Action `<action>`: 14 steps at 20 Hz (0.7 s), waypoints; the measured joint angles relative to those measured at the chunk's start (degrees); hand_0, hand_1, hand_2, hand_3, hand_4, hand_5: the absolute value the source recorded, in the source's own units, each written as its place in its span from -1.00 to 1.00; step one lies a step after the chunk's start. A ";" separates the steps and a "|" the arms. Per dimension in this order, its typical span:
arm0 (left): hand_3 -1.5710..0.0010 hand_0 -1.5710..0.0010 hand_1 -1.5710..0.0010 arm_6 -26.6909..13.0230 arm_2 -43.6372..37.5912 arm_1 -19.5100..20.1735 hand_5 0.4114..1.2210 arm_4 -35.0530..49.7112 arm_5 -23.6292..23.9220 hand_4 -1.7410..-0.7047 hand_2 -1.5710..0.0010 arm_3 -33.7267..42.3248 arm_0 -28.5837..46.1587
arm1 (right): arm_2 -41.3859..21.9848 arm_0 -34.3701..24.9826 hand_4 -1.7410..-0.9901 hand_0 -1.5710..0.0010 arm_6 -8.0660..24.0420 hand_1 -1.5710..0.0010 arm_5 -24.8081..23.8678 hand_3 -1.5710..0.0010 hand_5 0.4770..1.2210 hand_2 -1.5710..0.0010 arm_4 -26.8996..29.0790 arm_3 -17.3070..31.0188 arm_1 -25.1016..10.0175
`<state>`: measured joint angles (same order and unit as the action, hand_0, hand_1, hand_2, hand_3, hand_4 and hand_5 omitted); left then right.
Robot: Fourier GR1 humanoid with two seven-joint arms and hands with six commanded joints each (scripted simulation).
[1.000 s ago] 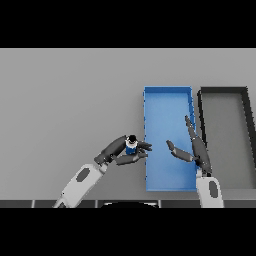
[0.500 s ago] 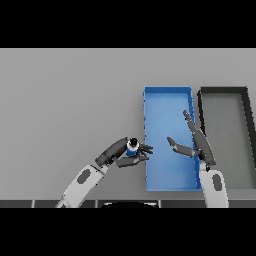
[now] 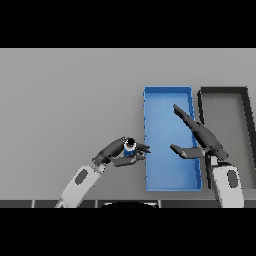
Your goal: Pick up the blue pipe and place it into the blue bin.
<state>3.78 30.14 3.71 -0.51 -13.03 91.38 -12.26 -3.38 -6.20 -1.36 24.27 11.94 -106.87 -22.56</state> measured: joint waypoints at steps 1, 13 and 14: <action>-1.00 -1.00 -1.00 -0.05 0.60 -0.36 1.00 -0.77 -0.13 -0.48 -1.00 -0.19 0.74 | -1.35 -0.80 0.46 1.00 2.33 1.00 0.79 1.00 -0.82 0.99 0.67 -2.23 -0.81; -1.00 -1.00 -1.00 -0.92 -1.25 -2.65 1.00 -3.31 -2.23 -0.49 -1.00 -0.25 0.57 | -11.33 -12.75 0.40 1.00 15.03 1.00 8.52 1.00 -0.89 1.00 7.88 -5.58 -2.53; -1.00 -1.00 -1.00 -0.76 -1.41 -2.20 1.00 -3.02 -3.01 -0.48 -1.00 0.18 1.24 | -12.29 -13.37 0.42 1.00 15.59 1.00 8.91 1.00 -0.89 1.00 7.49 -5.31 -2.04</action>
<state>3.02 28.72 1.52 -3.53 -16.04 91.56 -11.02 -15.67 -19.57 14.24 33.18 19.43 -112.18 -24.60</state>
